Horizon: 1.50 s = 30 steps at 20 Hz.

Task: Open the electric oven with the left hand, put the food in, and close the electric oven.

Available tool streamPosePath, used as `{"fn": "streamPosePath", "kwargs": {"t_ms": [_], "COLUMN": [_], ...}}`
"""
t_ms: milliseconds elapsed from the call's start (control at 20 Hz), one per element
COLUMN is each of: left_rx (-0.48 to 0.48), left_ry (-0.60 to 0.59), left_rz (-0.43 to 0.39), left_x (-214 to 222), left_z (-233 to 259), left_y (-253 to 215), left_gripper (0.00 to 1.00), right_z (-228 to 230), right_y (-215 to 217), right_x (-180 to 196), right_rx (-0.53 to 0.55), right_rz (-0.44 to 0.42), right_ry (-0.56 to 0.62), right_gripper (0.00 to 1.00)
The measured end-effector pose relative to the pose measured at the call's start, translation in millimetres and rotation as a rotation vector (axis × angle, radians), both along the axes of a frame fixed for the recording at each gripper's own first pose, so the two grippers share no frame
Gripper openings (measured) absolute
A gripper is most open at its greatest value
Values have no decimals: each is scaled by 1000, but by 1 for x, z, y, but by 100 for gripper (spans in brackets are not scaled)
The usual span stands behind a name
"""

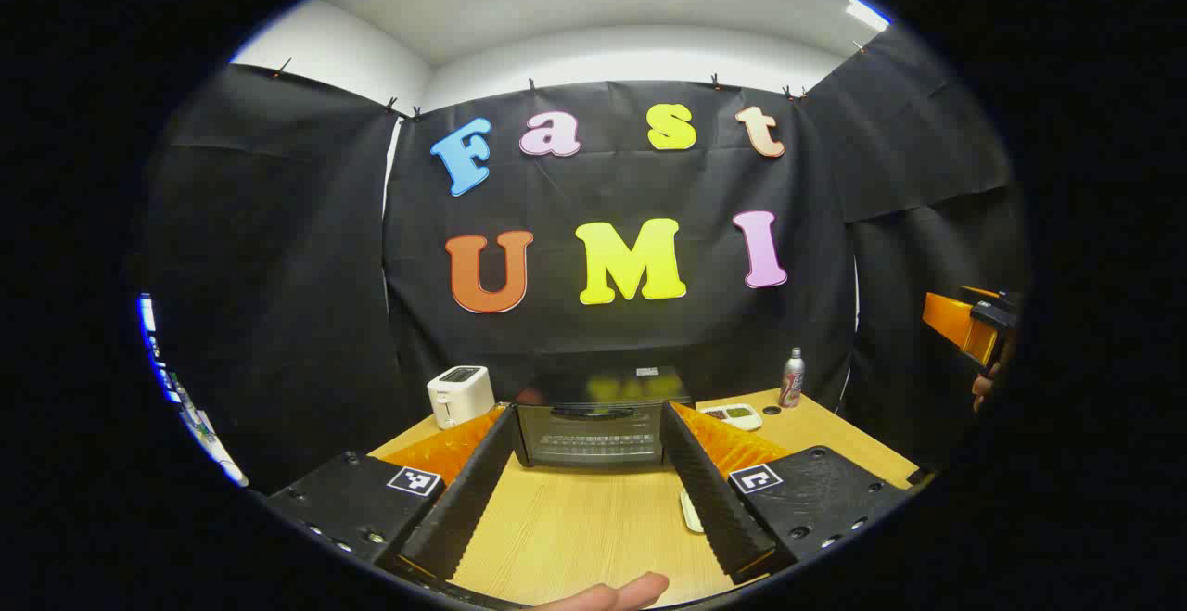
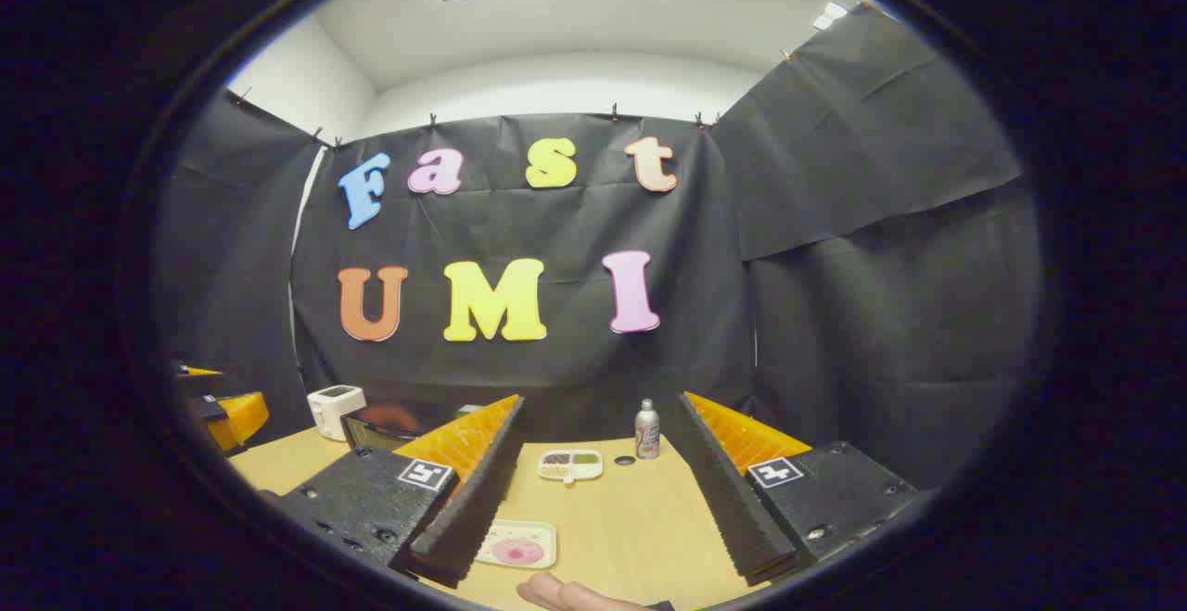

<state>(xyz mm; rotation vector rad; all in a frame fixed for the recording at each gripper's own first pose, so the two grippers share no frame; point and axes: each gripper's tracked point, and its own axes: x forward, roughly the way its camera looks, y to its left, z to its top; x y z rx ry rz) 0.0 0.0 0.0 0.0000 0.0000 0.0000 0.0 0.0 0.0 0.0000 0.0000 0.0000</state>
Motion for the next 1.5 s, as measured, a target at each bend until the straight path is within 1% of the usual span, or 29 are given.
{"fn": "streamPosePath", "kwargs": {"t_ms": [250,300,350,400,450,500,550,600,700,800,850,900,1100,1200,1300,1400,1450,1500], "left_rx": [-11,-18,-26,-34,-39,-42,-45,-51,-59,-60,-58,-55,-44,-46,-45,-28,-19,-10], "left_ry": [-3,-7,-9,-9,-10,-7,-8,-9,-6,-13,-17,-19,-35,-31,-27,-23,-10,-11], "left_rz": [21,25,33,42,49,54,62,72,75,77,78,73,57,57,65,83,92,96], "left_x": [-2,-2,-1,0,0,0,2,3,5,5,6,6,6,7,9,12,13,13], "left_z": [-2,-2,-3,-4,-4,-5,-7,-8,-10,-10,-10,-12,-15,-18,-21,-23,-26,-27], "left_y": [17,21,26,31,36,40,45,48,52,54,55,54,52,53,56,58,60,59], "left_gripper": [97,97,97,97,97,97,97,97,97,97,96,96,97,97,97,97,96,97], "right_z": [-5,-6,-6,-6,-6,-6,-8,-11,-21,-38,-49,-61,-111,-142,-174,-207,-220,-231], "right_y": [1,0,0,1,0,-2,-1,1,0,0,1,3,6,15,22,27,30,30], "right_x": [9,10,12,13,15,17,19,22,34,48,58,67,104,116,128,134,139,144], "right_rx": [-11,-9,-6,-6,-10,-14,-14,-14,-16,-10,-10,-14,-28,-19,-5,7,5,1], "right_rz": [29,25,27,25,21,18,23,30,37,44,46,54,56,80,106,132,142,150], "right_ry": [20,24,24,25,21,22,28,37,69,127,163,205,368,471,588,714,766,816], "right_gripper": [96,100,96,96,100,96,100,96,96,96,100,96,96,96,100,100,97,100]}}
